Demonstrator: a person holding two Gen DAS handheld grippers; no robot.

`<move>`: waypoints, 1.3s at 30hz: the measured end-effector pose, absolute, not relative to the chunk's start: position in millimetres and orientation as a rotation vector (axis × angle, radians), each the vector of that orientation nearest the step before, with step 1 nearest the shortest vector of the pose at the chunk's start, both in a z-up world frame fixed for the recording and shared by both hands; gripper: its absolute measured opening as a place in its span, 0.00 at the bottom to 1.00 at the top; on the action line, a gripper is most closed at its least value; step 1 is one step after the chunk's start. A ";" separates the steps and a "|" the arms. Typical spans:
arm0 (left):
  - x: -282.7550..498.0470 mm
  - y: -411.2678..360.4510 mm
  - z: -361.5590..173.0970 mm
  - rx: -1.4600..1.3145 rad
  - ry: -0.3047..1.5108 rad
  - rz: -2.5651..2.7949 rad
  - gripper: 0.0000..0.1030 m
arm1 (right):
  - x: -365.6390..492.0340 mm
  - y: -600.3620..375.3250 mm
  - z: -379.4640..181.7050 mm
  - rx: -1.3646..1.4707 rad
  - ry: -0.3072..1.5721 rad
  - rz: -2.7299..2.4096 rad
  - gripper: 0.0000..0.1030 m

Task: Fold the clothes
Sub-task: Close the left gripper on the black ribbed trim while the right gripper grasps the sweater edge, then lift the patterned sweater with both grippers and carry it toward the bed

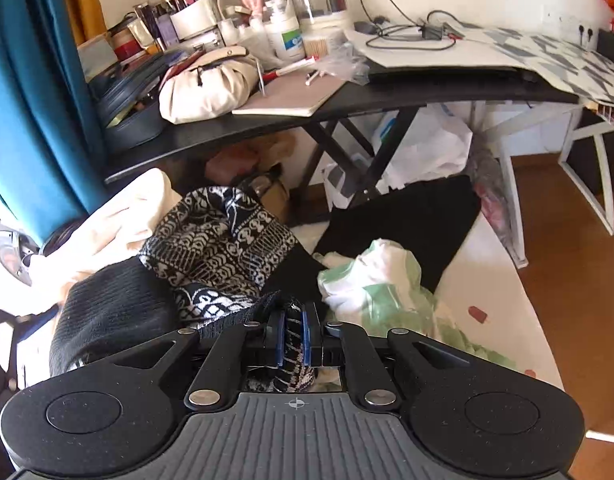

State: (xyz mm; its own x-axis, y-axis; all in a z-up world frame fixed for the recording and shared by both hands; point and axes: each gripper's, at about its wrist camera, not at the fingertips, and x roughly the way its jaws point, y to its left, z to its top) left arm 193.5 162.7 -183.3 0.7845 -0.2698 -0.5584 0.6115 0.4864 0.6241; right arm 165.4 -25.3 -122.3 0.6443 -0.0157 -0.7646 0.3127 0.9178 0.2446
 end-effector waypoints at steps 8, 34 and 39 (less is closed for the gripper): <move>215.4 186.6 -127.0 0.507 0.450 -0.576 0.23 | 161.0 -35.0 -138.0 0.375 0.897 -0.144 0.30; 215.9 202.3 -7.9 0.064 0.393 -0.570 0.20 | 176.5 -1.5 -156.5 0.491 0.862 0.119 0.08; 209.8 213.2 34.7 -0.015 0.282 -0.604 0.20 | 163.0 -30.6 -89.8 0.610 0.667 0.103 0.07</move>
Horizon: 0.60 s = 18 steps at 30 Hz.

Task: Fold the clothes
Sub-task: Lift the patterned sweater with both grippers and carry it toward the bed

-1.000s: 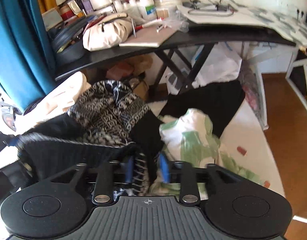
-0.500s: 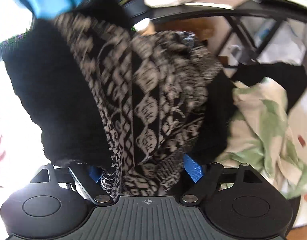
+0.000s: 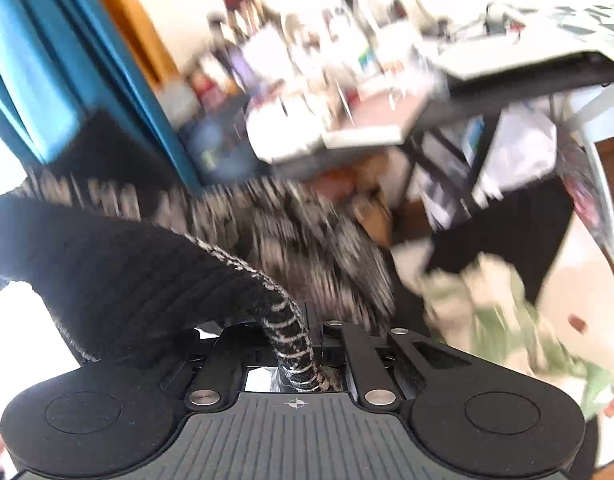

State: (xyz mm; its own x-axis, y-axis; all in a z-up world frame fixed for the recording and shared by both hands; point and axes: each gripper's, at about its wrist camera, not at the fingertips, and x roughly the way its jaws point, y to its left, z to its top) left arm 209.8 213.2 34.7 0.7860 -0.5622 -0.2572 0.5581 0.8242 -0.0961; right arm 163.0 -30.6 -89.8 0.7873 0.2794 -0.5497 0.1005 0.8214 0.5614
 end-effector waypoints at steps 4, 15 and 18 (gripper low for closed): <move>202.2 227.6 68.4 -0.074 0.171 -0.659 0.20 | 147.4 -33.6 -34.4 0.612 0.525 0.155 0.07; 175.4 211.6 109.1 -0.184 0.079 -0.631 0.20 | 121.5 -85.2 57.9 0.614 0.318 0.249 0.07; 162.0 187.2 115.9 -0.176 0.060 -0.562 0.20 | 117.7 -116.6 72.8 0.618 0.276 0.300 0.07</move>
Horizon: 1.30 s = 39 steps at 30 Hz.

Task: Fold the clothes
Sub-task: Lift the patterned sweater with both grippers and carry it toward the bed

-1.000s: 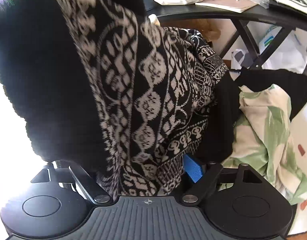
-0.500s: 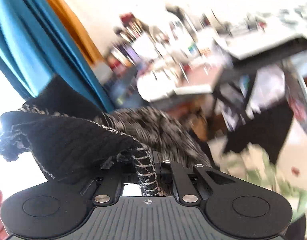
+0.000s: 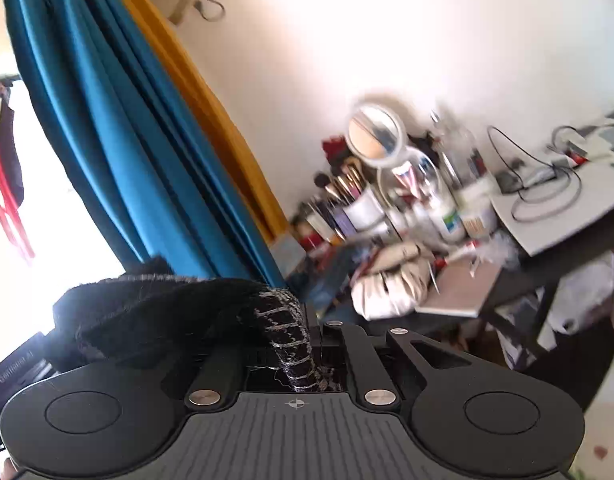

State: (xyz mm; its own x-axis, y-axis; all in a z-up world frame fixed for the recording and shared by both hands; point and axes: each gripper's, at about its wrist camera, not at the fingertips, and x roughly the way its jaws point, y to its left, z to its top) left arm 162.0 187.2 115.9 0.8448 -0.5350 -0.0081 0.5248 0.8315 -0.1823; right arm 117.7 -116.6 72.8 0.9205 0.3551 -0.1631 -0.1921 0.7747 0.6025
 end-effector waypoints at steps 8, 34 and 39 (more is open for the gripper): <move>123.5 60.6 131.0 -0.166 0.028 -0.373 0.20 | 124.2 -233.4 96.8 0.590 0.316 0.472 0.07; 132.5 13.2 128.2 -0.221 0.132 -0.336 0.20 | 105.2 -341.4 101.7 0.611 0.240 0.470 0.07; 144.0 21.6 125.8 -0.187 0.132 -0.266 0.20 | 124.8 -324.0 84.6 0.633 0.310 0.497 0.07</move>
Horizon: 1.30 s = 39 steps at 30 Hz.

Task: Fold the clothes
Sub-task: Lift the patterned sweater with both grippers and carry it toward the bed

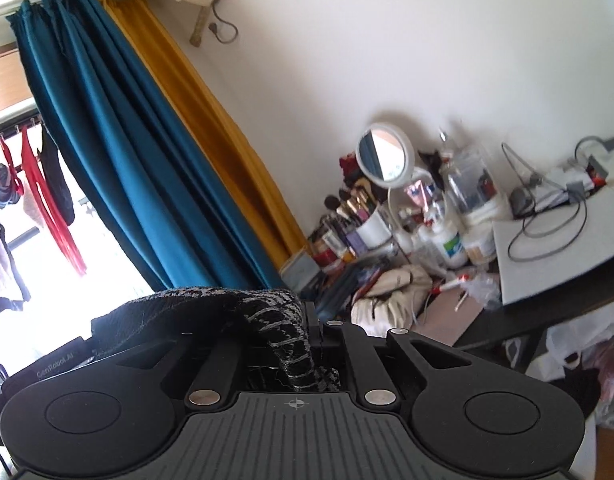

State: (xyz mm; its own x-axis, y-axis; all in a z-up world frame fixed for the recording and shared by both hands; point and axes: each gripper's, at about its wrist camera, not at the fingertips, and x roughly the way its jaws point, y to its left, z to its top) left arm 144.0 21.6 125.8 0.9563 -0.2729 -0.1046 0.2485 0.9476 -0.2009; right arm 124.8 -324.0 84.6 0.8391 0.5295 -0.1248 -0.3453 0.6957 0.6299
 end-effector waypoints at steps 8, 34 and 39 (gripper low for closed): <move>156.4 26.2 118.0 -0.195 0.156 -0.285 0.21 | 142.8 -314.3 66.7 0.645 0.375 0.487 0.07; 144.1 -260.1 122.3 -0.249 0.049 -0.470 0.20 | 89.8 -577.4 75.0 0.648 0.263 0.375 0.07; 137.4 -352.3 127.2 -0.289 0.060 -0.525 0.20 | 68.6 -691.4 84.7 0.630 0.237 0.331 0.07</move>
